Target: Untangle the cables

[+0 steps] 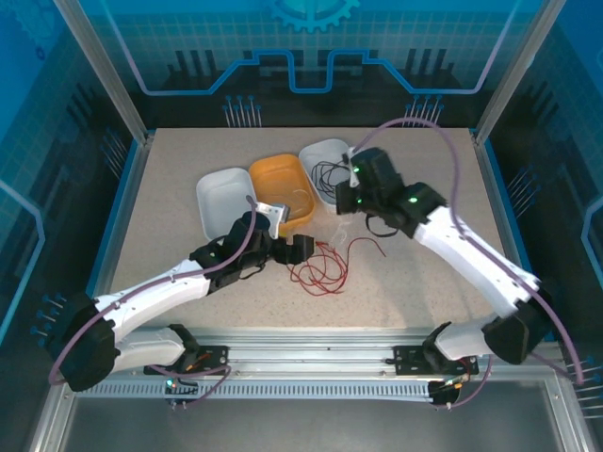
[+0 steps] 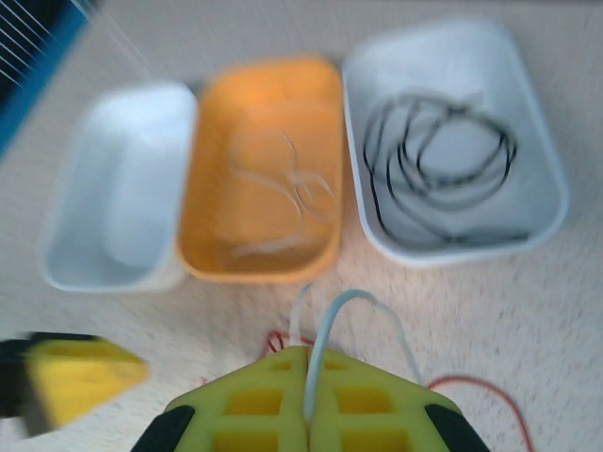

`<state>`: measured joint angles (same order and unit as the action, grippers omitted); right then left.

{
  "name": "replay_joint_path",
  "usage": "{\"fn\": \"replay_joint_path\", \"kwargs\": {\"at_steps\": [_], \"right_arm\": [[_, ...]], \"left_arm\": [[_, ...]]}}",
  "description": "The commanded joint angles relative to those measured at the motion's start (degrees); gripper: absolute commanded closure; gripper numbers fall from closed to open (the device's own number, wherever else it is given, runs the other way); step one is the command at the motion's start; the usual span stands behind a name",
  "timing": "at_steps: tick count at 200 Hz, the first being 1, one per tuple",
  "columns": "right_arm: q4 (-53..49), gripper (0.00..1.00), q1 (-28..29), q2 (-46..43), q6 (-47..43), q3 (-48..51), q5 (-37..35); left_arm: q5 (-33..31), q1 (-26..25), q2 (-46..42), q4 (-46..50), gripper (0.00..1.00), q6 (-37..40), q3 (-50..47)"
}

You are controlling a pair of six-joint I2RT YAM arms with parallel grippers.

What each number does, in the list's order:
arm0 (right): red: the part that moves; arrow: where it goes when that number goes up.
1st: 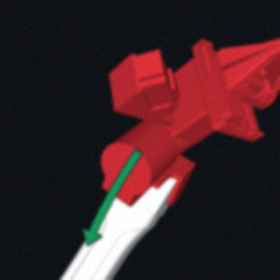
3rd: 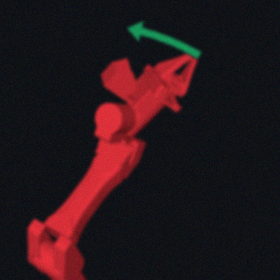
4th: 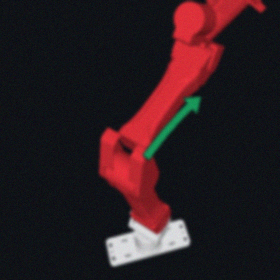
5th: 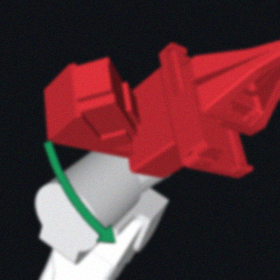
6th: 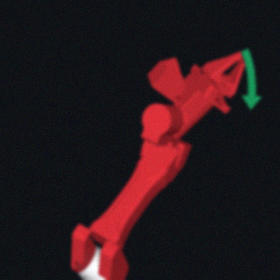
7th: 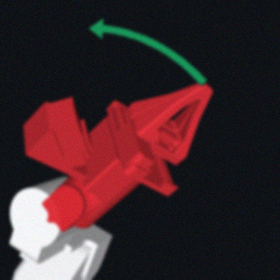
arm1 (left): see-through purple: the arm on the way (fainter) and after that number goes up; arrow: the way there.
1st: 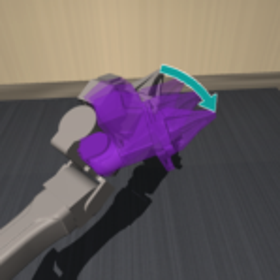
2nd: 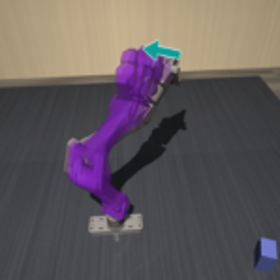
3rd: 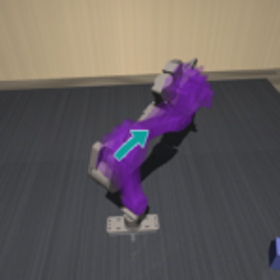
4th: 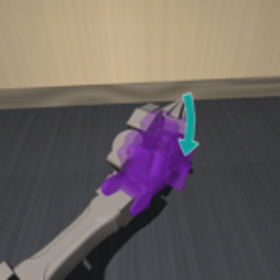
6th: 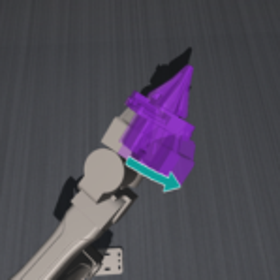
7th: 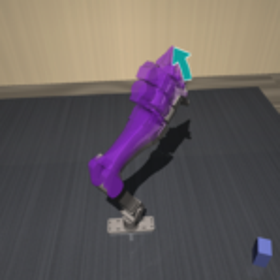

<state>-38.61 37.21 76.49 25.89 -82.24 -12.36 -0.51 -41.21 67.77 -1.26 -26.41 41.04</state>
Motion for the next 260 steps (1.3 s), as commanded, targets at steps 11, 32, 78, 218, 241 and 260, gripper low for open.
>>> {"fn": "replay_joint_path", "kwargs": {"at_steps": [11,32,78,218,241,260], "right_arm": [[-7.58,1.0,0.41,-2.91,-4.75,-8.48,3.69],[-8.99,1.0,0.41,-3.03,-6.47,-14.93,5.33],[-8.44,1.0,0.41,-1.75,-7.26,-19.46,6.87],[-5.03,1.0,0.38,0.15,-3.39,-17.78,10.26],[-4.82,1.0,0.4,-0.02,-3.19,-17.63,9.73],[-4.46,1.0,0.45,-0.01,-2.85,-17.43,9.55]], "left_arm": [[4.12,-0.4,-0.79,-7.07,0.12,4.34,-0.78],[6.78,-0.41,-0.89,-8.93,0.15,5.38,-0.52],[5.69,-0.39,-2.4,-10.78,0.12,2.96,-1.24],[12.49,-3.58,-2.54,-28.06,0.24,18.75,-3.62],[13.54,-5.65,-0.33,-30.56,0.23,18.29,-3.43],[13.55,-7.26,1.21,-31.17,0.19,18.1,-2.83]]}}
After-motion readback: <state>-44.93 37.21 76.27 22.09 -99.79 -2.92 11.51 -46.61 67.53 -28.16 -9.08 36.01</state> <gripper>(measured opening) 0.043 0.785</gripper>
